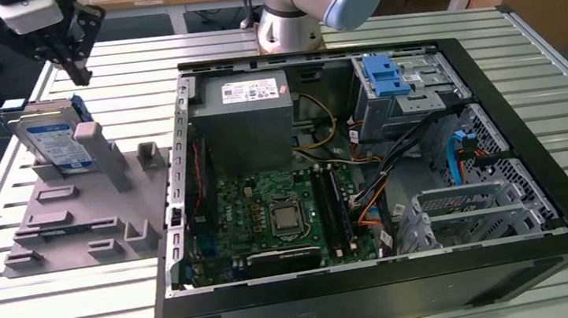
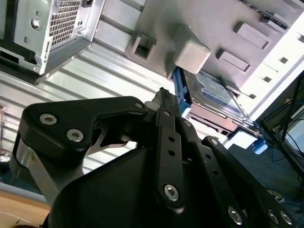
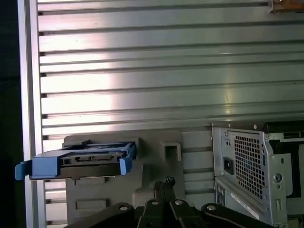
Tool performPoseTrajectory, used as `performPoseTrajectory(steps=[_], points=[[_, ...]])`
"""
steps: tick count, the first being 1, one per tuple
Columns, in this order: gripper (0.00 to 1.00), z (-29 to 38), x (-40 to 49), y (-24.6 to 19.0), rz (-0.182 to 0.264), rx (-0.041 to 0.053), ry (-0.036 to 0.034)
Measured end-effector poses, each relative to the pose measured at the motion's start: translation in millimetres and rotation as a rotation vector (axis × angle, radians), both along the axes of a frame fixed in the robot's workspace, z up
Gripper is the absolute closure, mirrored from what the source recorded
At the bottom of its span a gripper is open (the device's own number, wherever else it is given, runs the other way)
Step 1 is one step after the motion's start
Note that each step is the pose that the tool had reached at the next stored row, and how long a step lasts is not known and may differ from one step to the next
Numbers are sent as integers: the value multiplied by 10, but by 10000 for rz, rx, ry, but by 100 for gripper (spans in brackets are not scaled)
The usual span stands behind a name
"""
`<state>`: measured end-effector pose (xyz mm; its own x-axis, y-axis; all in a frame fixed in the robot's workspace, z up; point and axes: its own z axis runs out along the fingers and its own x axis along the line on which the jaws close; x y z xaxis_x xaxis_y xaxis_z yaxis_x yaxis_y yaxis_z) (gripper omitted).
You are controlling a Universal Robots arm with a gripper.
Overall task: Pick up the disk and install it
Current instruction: 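Reach for the disk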
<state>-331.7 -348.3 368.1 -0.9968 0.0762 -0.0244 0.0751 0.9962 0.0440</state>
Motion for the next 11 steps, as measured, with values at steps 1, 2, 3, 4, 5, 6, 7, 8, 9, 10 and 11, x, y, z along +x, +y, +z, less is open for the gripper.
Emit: performPoseTrajectory(steps=[1,2,3,4,5,6,7,8,9,10,11], points=[[89,-7,-60,15,0,1,0],[89,-10,-90,22,0,1,1],[89,-13,-120,27,-1,1,3],[89,-16,-151,31,-1,1,5],[89,-20,-184,36,0,1,9],[89,-22,-214,39,0,1,17],[89,-26,-246,42,0,1,28],[89,-29,-275,43,0,1,44],[89,-33,-297,44,0,1,68],[89,-37,-312,44,0,1,94],[89,-40,-315,44,0,1,102]])
